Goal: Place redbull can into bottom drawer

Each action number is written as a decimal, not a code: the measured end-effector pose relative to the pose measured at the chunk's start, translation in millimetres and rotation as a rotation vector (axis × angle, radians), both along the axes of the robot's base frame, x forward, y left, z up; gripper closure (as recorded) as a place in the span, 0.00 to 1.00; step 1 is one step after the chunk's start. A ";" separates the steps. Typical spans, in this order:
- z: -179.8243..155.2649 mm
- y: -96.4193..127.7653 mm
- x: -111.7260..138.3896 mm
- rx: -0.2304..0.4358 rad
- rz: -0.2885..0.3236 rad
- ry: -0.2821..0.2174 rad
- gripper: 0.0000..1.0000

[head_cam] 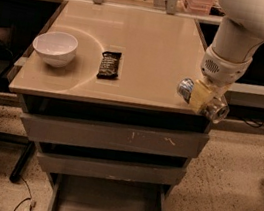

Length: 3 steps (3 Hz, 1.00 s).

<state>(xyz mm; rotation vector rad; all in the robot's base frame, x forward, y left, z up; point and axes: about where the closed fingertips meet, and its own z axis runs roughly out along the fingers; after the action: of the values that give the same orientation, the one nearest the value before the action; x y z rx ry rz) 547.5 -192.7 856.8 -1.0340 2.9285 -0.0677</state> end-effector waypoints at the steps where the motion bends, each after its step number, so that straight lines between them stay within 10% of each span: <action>1: 2.1 -4.1 -8.8 0.004 0.003 0.000 1.00; 3: -17.9 -10.8 -100.1 0.081 -0.030 0.086 1.00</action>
Offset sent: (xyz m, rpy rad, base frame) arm -0.1293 -0.0160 -0.0069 0.0635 0.1419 -0.0723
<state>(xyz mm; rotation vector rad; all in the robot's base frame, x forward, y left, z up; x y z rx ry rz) 447.4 -203.5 838.9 -1.0059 2.9956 0.0969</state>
